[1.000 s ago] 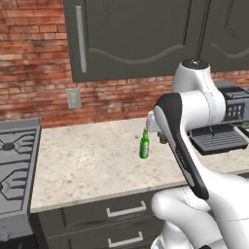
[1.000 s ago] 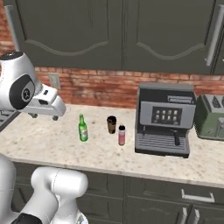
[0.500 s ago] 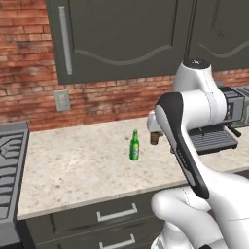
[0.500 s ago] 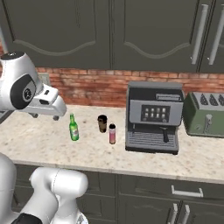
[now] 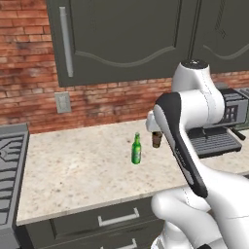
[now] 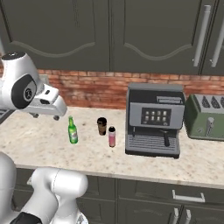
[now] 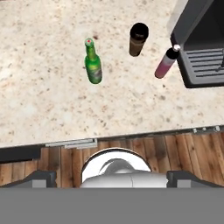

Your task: Move the drinks to the dining counter.

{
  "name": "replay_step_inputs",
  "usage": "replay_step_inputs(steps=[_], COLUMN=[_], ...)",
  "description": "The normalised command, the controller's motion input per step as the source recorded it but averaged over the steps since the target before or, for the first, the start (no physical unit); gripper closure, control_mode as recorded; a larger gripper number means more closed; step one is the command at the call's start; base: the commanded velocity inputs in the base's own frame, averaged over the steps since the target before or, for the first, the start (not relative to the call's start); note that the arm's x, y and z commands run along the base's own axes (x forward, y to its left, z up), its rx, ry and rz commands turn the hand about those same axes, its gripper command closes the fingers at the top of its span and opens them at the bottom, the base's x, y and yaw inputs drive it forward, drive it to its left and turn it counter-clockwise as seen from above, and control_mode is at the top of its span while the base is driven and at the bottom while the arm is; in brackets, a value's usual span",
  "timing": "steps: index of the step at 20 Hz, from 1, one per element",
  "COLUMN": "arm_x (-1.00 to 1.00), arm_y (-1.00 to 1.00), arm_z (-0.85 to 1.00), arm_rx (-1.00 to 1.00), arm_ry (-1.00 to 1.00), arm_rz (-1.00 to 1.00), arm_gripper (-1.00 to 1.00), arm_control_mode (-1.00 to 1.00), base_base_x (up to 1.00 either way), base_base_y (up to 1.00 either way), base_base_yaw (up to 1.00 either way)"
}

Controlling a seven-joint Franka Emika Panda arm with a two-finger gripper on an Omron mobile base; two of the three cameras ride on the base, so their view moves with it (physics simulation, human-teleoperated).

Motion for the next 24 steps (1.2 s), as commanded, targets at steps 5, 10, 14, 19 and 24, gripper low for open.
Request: replay_step_inputs(steps=[5,10,14,19,24], arm_x=[0.35,0.32,0.24,0.22,0.30], arm_y=[0.19,0.06,0.03,-0.01,0.02], arm_z=[-0.41,-0.42,-0.12,-0.06,-0.18], arm_rx=[0.00,0.02,0.03,0.01,0.00], arm_ry=[0.05,0.00,0.05,0.00,0.00], arm_rz=[0.04,0.08,0.06,0.08,0.02], arm_gripper=[-1.00,-1.00,-1.00,-1.00,-1.00], arm_control_mode=[-1.00,-1.00,-1.00,-1.00,-1.00], base_base_x=[0.00,0.00,0.00,0.00,0.00], base_base_y=[0.00,0.00,0.00,0.00,0.00], base_base_yaw=[0.00,0.00,0.00,0.00,0.00])
